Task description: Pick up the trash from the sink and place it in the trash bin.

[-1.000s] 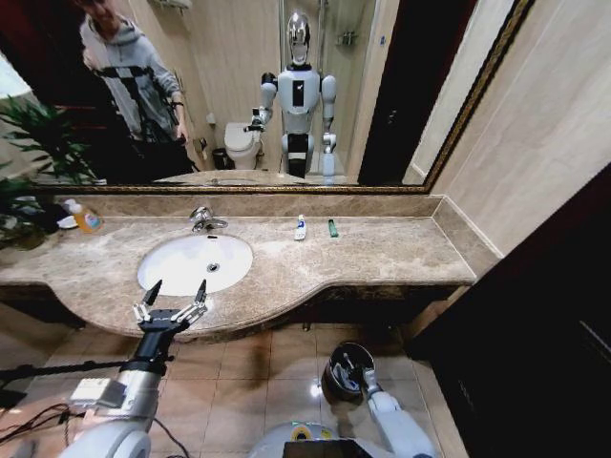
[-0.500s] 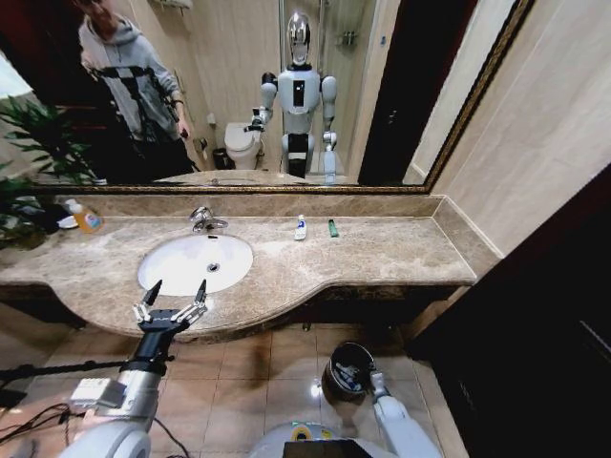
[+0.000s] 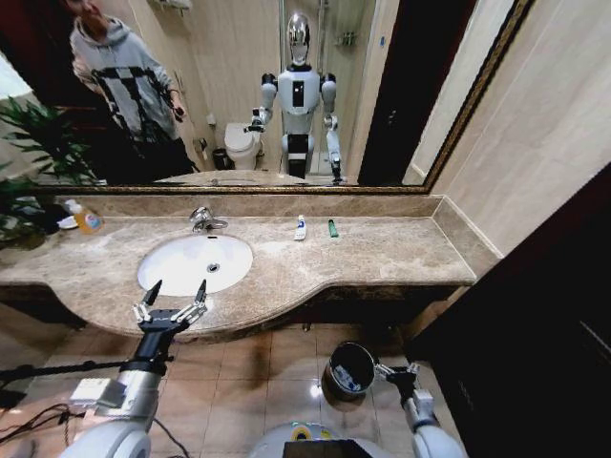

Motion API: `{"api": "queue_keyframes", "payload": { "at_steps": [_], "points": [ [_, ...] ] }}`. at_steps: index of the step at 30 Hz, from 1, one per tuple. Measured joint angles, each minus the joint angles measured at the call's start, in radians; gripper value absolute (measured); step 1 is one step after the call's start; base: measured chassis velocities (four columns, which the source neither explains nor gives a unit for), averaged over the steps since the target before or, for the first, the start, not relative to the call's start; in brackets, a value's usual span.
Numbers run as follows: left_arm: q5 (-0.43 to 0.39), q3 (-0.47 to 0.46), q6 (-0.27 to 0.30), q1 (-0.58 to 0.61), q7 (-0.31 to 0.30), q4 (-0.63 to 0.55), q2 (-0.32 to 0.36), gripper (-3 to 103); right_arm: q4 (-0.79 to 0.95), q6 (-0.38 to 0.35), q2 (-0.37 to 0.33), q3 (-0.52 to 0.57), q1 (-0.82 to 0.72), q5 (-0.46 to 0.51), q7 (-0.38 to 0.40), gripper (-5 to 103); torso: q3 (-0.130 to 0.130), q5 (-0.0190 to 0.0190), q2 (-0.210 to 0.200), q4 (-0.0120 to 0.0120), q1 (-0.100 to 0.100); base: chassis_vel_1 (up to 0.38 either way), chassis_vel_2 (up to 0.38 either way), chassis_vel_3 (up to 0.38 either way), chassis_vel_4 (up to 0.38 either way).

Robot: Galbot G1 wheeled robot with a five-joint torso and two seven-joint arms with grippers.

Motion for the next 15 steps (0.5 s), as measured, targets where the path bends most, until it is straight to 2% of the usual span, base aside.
{"api": "queue_keyframes", "payload": {
  "at_steps": [1,3,7,10,12,14,15],
  "points": [
    [0.0,0.0,0.0,0.0,0.0,0.0,0.0,100,0.0,0.0,0.0,0.0,0.0,0.0,0.0,100,0.0,0.0,0.0,0.0,0.0,0.0,0.0,0.0,0.0],
    [0.0,0.0,0.0,0.0,0.0,0.0,0.0,100,0.133,-0.005,0.011,0.003,-0.064,0.009,0.0,100,0.0,-0.0002,0.0,0.0001,0.0,0.0,0.0,0.0,0.0],
    [0.0,0.0,0.0,0.0,0.0,0.0,0.0,100,0.271,-0.009,0.027,-0.007,-0.125,0.012,0.0,100,0.0,-0.0001,0.0,0.0,0.0,0.0,0.0,0.0,0.0],
    [0.0,0.0,0.0,0.0,0.0,0.0,0.0,100,0.335,-0.018,0.03,-0.018,-0.141,0.012,0.0,100,0.0,-0.0001,0.0,0.0,0.0,0.0,0.0,0.0,0.0],
    [0.0,0.0,0.0,0.0,0.0,0.0,0.0,100,0.431,-0.066,0.029,-0.037,-0.128,0.012,-0.005,100,0.0,-0.0001,0.0,0.0,0.0,0.0,0.0,0.0,0.0],
    [0.0,0.0,0.0,0.0,0.0,0.0,0.0,100,0.441,-0.074,0.028,-0.039,-0.122,0.012,-0.006,100,0.0,-0.0001,0.0,0.0,0.0,0.0,0.0,0.0,0.0],
    [0.0,0.0,0.0,0.0,0.0,0.0,0.0,100,0.478,-0.114,0.019,-0.048,-0.099,0.016,-0.009,100,0.0,-0.0003,0.0,0.0001,0.0,0.0,0.0,0.0,0.0]
  ]
}}
